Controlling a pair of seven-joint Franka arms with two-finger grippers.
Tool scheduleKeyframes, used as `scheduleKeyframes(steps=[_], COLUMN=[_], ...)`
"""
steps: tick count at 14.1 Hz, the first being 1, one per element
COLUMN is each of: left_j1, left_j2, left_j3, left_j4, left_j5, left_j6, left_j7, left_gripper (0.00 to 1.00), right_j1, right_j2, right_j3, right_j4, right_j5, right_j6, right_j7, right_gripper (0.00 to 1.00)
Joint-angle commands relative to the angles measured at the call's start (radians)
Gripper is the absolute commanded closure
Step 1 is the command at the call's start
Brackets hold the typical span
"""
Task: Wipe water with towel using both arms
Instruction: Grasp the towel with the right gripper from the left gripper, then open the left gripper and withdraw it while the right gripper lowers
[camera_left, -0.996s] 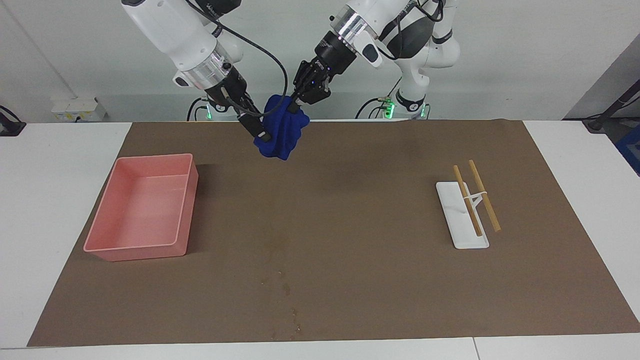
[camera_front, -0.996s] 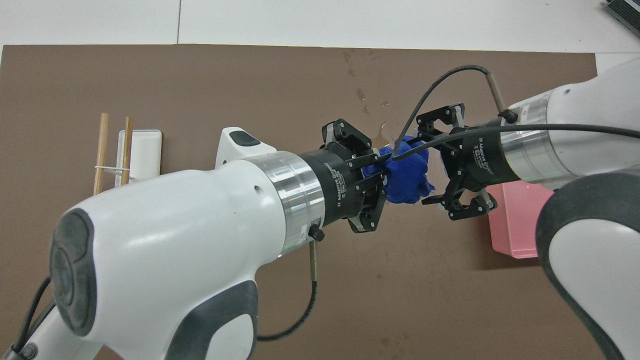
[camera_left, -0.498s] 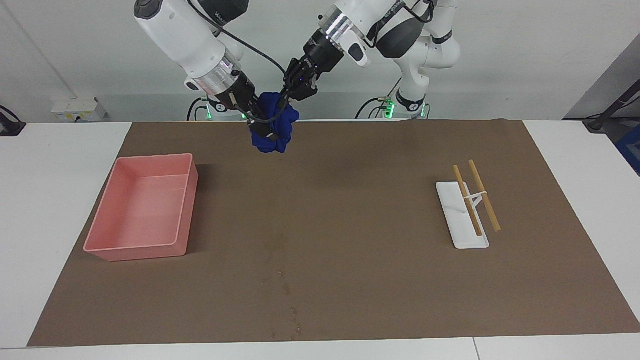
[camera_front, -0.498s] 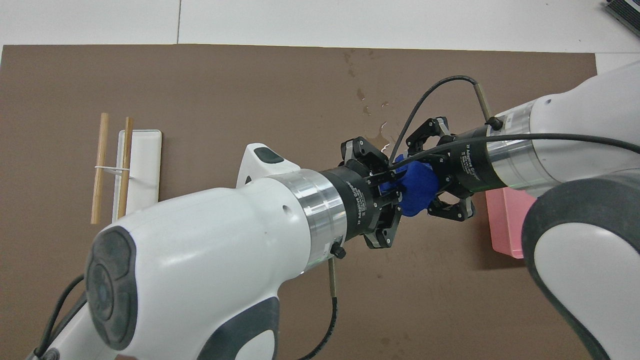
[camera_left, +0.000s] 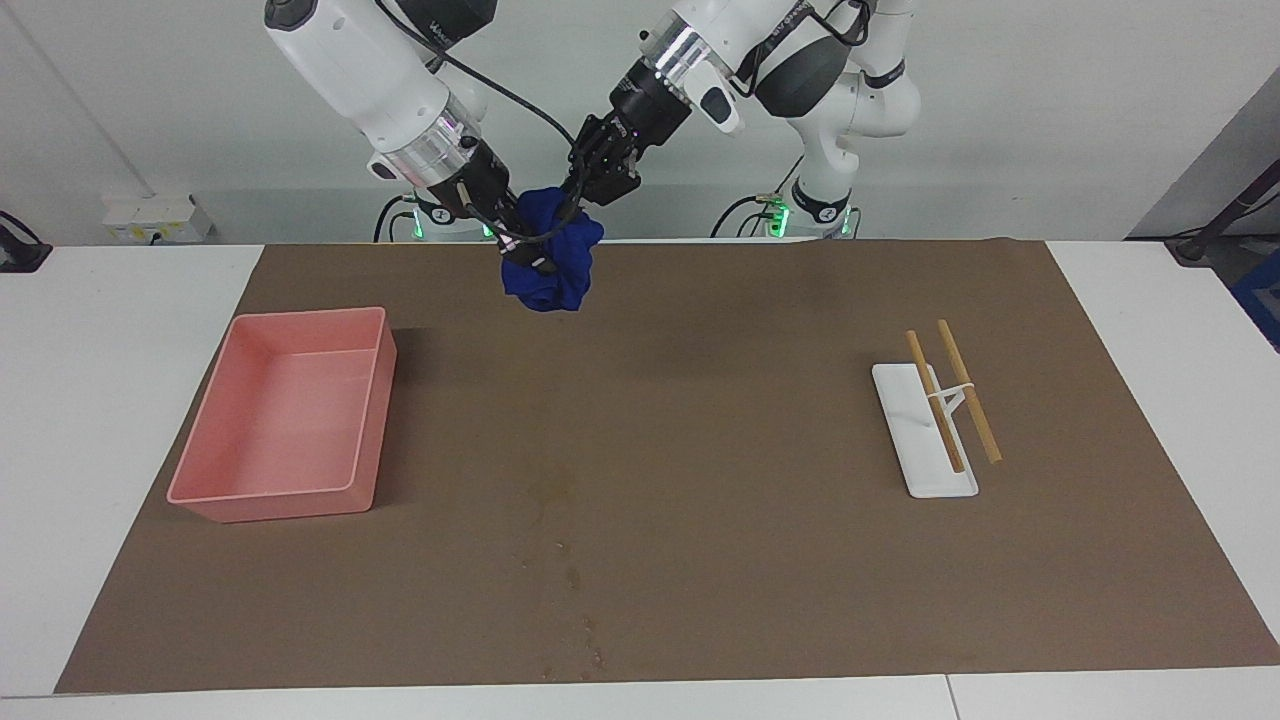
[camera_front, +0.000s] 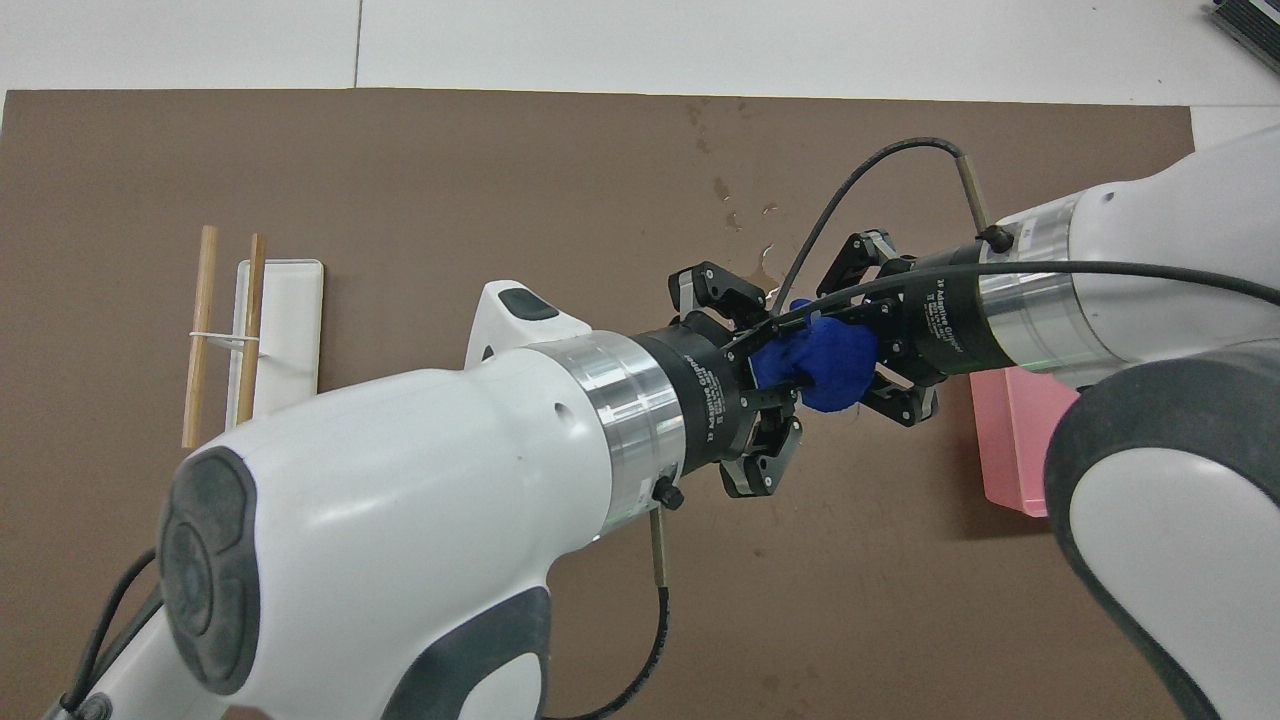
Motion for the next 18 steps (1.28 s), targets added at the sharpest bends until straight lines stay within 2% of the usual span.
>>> scheduleKeyframes(steps=[1, 3, 5, 8, 10, 14, 18], left_j1=[0.011, 0.047, 0.118, 0.238, 0.324, 0.395, 0.432], left_j2=[-0.006, -0.005, -0.008, -0.017, -0.023, -0.032, -0.029], left_j3=[0.01, 0.01, 0.011, 0.014, 0.015, 0.017, 0.11], left_j4=[0.0, 0.0, 0.0, -0.003, -0.003, 0.003, 0.072], left_j5=[0.037, 0.084, 0.086, 0.088, 0.129, 0.368, 0.408], left_j6=[0.009, -0.012, -0.084, -0.214, -0.306, -0.458, -0.684], left_j7=[0.027, 0.142, 0.333, 0.709, 0.906, 1.131, 1.714], left_gripper=[0.0, 0.0, 0.0, 0.0, 0.0, 0.0, 0.0], right_j1=[-0.007, -0.004, -0.002, 0.0, 0.001, 0.003, 0.001], right_j2=[-0.016, -0.013, 0.013, 0.105, 0.186, 0.376, 0.56], right_j3=[0.002, 0.002, 0.003, 0.003, 0.003, 0.003, 0.003], right_j4=[-0.026, -0.043, -0.063, -0.063, -0.055, -0.009, 0.113], right_j5=[0.002, -0.001, -0.018, -0.027, -0.027, -0.024, -0.03], right_j6=[0.06, 0.199, 0.322, 0.52, 0.64, 0.899, 0.991], right_j7=[-0.055, -0.098, -0.137, -0.329, -0.435, -0.565, -0.644], right_gripper=[1.0, 1.0, 1.0, 1.0, 1.0, 1.0, 1.0])
